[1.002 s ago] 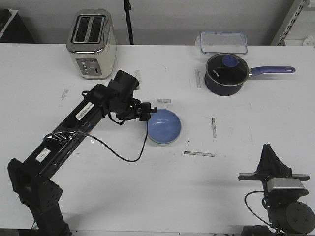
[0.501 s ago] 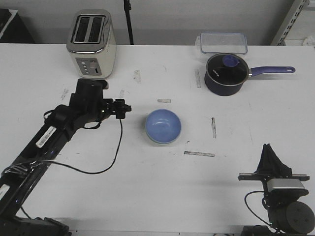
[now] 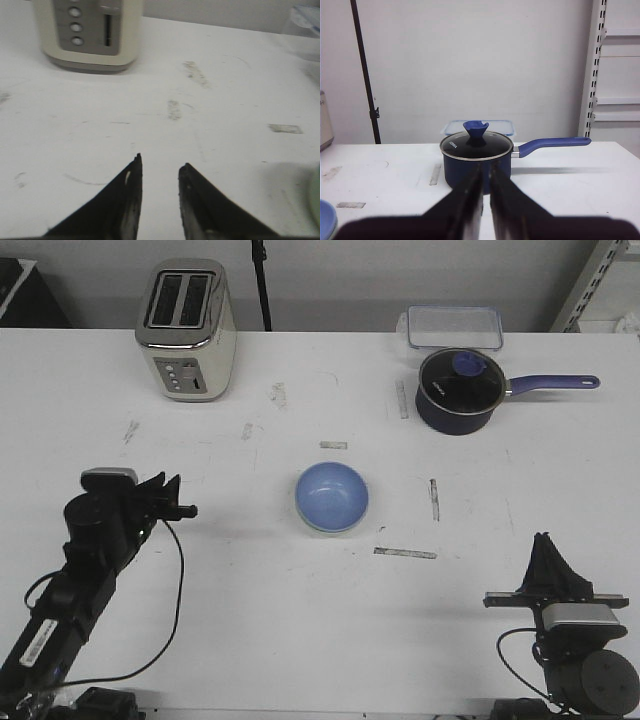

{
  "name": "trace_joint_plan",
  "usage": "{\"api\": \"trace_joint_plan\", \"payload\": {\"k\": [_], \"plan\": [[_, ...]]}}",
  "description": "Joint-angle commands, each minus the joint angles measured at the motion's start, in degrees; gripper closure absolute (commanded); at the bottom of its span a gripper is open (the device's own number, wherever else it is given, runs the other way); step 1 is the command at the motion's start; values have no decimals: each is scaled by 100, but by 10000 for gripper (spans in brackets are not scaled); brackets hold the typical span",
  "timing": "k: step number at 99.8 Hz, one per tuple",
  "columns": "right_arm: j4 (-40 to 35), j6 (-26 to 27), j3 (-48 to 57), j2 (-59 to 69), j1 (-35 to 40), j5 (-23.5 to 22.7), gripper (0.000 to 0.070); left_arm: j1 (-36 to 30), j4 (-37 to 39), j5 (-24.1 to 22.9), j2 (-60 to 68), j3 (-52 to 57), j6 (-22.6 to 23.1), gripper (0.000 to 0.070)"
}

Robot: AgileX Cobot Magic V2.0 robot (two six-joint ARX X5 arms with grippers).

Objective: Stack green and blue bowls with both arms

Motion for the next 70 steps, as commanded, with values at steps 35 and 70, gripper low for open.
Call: {"api": "trace_joint_plan", "payload": {"k": [35,70], "plan": [[79,-28,4,-17,4,-2,685,190,72,-647,-2055,-1502,1062,700],[76,-28,4,-17,4,-2,685,192,-59,-638,-3709,-1869,907,699]]}}
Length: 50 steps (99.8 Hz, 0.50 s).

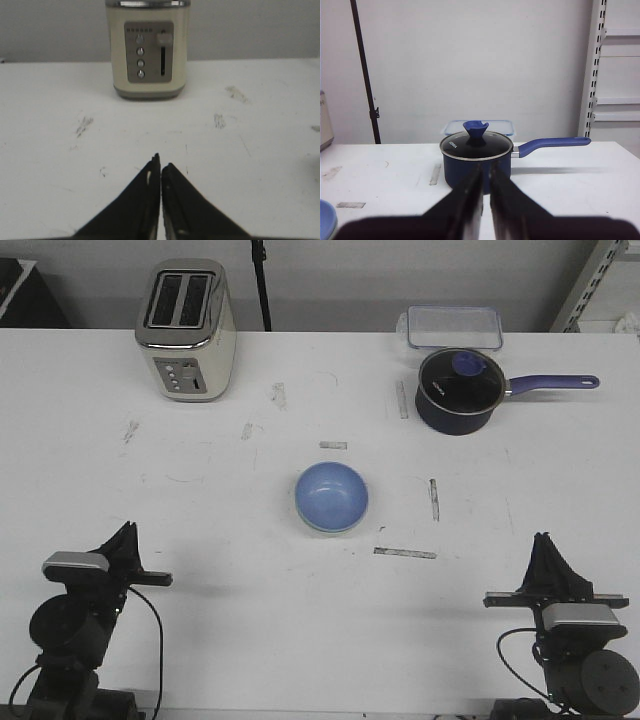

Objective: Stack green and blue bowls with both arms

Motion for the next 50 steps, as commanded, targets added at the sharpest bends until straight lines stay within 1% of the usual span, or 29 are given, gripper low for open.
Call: {"api": "trace_joint_plan", "payload": {"k": [1,25,44,50], "plan": [[79,-28,4,-17,2,-2,685,0,98,13,-181,46,-9,699],[79,-28,4,-17,2,-2,685,0,92,13,-916,46,-7,699],[79,-28,4,-17,2,-2,685,0,87,13,-1215,46,-7,699],[79,-28,4,-17,2,-2,685,-2,-31,20,-1274,22,72,699]]}}
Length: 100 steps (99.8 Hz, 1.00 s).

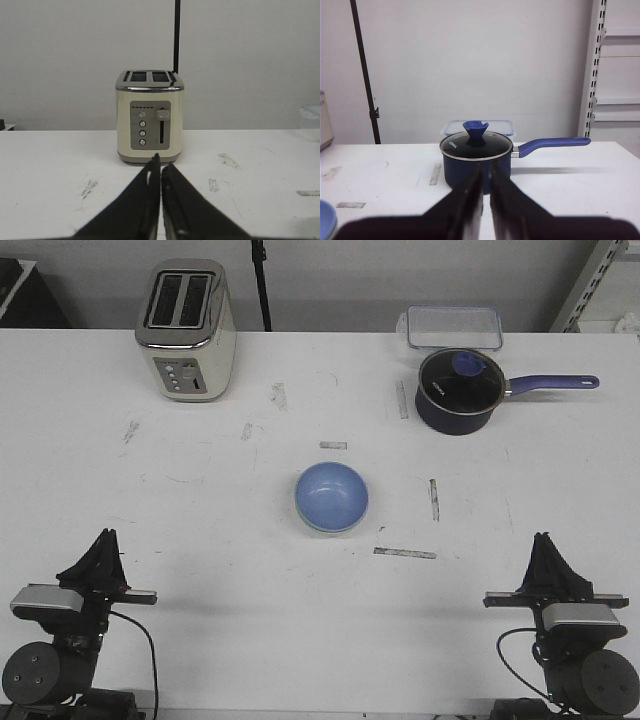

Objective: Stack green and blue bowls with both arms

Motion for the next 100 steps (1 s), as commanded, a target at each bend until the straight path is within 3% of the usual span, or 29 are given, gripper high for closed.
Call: {"api": "trace_joint_plan", "payload": {"k": [1,11,36,100], "plan": [[79,-28,4,-17,2,-2,685,-2,-37,17,-68,9,70,699],[79,-28,4,-17,2,-2,685,0,144,17,-175,-162,52,699],[79,-28,4,-17,2,-2,685,11,1421,17,-402,-1257,57,699],[79,-28,4,-17,2,-2,685,337,1381,155,-680,-2210,184,699]]}}
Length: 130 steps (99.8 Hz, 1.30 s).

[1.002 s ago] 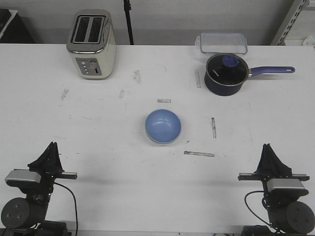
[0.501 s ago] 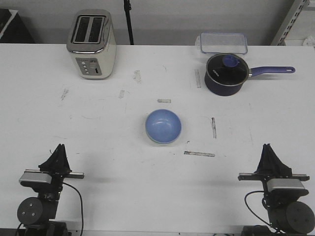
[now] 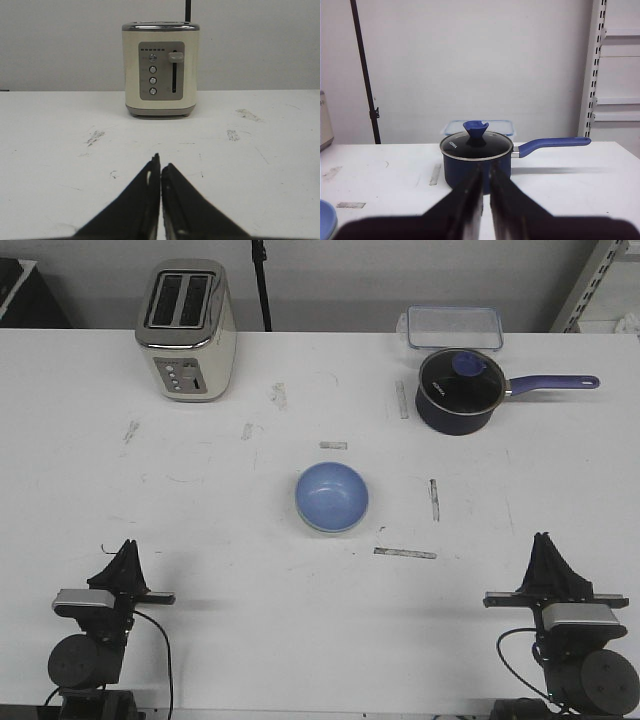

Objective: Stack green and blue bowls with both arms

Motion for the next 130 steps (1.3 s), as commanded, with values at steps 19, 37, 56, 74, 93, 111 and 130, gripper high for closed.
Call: {"api": "trace_joint_plan", "payload": {"k": [19,37,56,74,93,111,130], "plan": [[79,-28,7,-17,2,-2,685,9,-188,-7,-186,-179,81,699],[79,-28,4,-17,2,-2,685,9,-197,-11,-186,-177,79,699],[79,-28,4,-17,2,-2,685,9,-199,-9,-186,-179,79,699],[76,-28,7,-17,2,-2,685,9,-199,-9,-186,-177,79,698],[79,-28,4,-17,2,-2,685,9,-199,-9,-186,-179,79,699],[79,-28,7,-17,2,-2,685,9,-199,-9,-186,-179,79,699],[79,-28,4,-17,2,-2,685,9,-199,-9,-186,-179,79,699]]}}
